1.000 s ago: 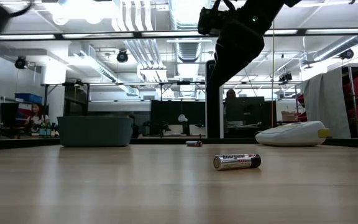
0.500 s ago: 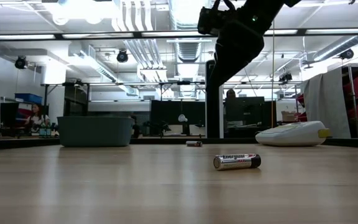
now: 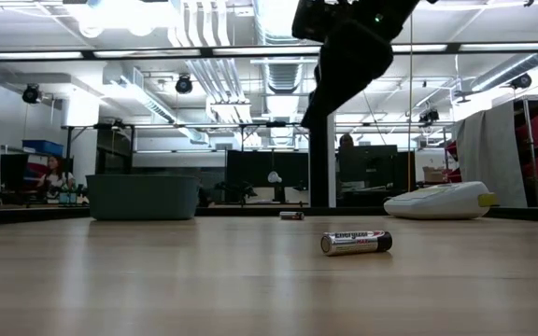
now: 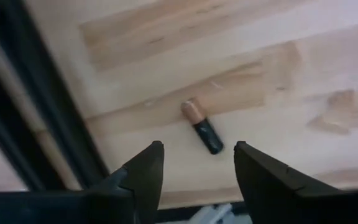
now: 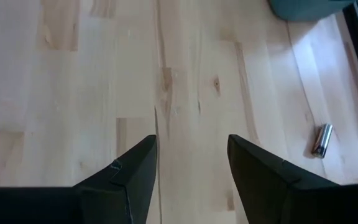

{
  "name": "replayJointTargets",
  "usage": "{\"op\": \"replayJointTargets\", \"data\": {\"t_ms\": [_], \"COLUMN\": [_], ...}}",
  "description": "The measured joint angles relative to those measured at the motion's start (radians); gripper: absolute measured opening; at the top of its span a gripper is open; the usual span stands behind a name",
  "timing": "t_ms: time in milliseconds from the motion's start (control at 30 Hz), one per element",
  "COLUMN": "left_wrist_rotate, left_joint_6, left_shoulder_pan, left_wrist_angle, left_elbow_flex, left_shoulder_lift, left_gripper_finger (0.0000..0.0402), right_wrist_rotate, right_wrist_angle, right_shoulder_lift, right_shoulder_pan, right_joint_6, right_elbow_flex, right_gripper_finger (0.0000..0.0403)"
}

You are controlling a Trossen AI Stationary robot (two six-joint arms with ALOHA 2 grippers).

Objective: Sort batteries
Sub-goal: Put the black battery into the blue bin

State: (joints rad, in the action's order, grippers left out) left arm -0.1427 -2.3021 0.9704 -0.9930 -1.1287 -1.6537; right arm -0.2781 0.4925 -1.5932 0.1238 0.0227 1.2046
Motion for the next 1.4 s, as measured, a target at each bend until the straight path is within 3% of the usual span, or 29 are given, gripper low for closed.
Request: {"op": "replayJointTargets", "data": {"t_ms": [133, 367, 1400], "left_wrist_rotate": [0.004, 0.028, 0.042], "left_joint_6": [-0.038, -0.048, -0.036], "left_shoulder_pan": [0.018, 0.026, 0.049], "left_wrist_angle": [-0.109, -0.103, 0.148], "left_elbow_flex": [-0.078, -0.123, 0.049], "left_shoulder_lift": [-0.059, -0.132, -0.164], "left_gripper_finger": [0.019, 0.0197, 0.0197], "right_wrist_rotate": [0.0, 0.0, 0.0], "right_wrist_angle": [-0.001, 0.001, 0.035], "right_shoulder_lift": [0.0, 0.0, 0.0], "right_shoulder_pan": [0.0, 0.0, 0.0], "right_joint_6": [-0.023, -0.042, -0.004], "right_elbow_flex": [0.019, 0.024, 0.023], "right_gripper_finger": [0.0188, 0.0191, 0.0192]}}
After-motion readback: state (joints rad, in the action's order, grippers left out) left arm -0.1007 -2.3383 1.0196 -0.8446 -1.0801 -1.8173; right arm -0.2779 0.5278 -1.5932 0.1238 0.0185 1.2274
